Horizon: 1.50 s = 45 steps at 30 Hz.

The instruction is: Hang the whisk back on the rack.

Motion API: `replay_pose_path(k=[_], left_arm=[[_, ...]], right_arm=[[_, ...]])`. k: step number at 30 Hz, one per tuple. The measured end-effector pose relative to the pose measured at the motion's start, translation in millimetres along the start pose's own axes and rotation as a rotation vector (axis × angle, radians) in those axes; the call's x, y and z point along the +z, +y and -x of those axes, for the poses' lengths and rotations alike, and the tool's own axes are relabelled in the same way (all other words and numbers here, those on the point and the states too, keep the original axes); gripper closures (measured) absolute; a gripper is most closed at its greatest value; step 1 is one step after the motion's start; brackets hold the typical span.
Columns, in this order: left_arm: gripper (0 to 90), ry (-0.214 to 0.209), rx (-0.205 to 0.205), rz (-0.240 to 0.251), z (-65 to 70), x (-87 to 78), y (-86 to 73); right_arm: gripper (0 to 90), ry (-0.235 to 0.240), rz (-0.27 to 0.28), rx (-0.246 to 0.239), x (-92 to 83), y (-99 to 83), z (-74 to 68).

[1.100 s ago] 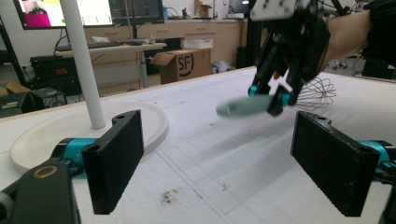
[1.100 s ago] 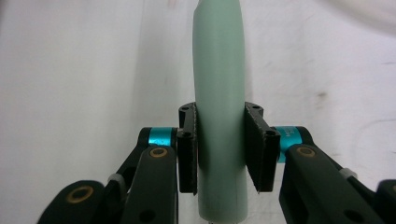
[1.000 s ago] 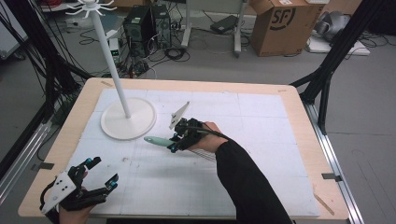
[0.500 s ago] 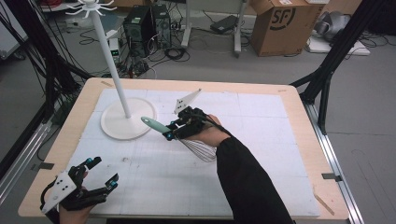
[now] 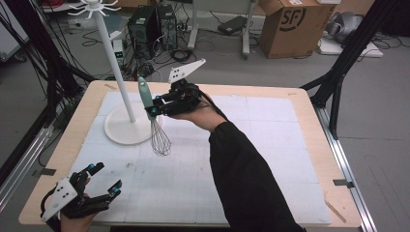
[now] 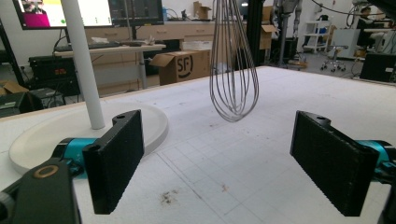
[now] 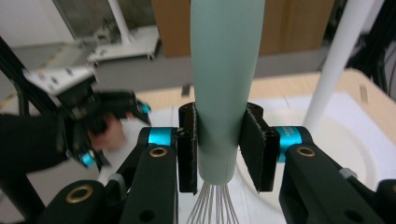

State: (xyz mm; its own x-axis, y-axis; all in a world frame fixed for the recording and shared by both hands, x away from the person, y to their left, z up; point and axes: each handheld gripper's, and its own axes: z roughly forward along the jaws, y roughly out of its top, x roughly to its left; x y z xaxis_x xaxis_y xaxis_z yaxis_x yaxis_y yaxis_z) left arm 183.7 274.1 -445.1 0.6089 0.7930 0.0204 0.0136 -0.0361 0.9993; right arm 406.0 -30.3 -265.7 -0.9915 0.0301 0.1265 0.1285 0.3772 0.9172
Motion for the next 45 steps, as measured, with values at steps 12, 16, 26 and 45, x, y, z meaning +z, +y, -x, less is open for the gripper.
replay_pose_path(k=[12,16,26,45], left_arm=[[18.0,0.002,-0.005,-0.004,-1.0,0.7,-0.9],[18.0,-0.004,-0.007,-0.013,-2.1,1.4,-2.0],[18.0,0.001,-0.018,-0.013,-4.4,-0.6,-3.2],[18.0,-0.004,-0.026,0.007,-2.5,-6.3,-2.1]], right_arm=[[69.4,0.062,0.105,-0.010,4.8,40.1,4.0],[69.4,0.066,0.118,-0.020,5.6,56.9,11.2],[69.4,0.087,0.123,-0.054,17.9,101.0,27.6],[69.4,0.080,0.114,-0.024,27.9,118.2,64.0]])
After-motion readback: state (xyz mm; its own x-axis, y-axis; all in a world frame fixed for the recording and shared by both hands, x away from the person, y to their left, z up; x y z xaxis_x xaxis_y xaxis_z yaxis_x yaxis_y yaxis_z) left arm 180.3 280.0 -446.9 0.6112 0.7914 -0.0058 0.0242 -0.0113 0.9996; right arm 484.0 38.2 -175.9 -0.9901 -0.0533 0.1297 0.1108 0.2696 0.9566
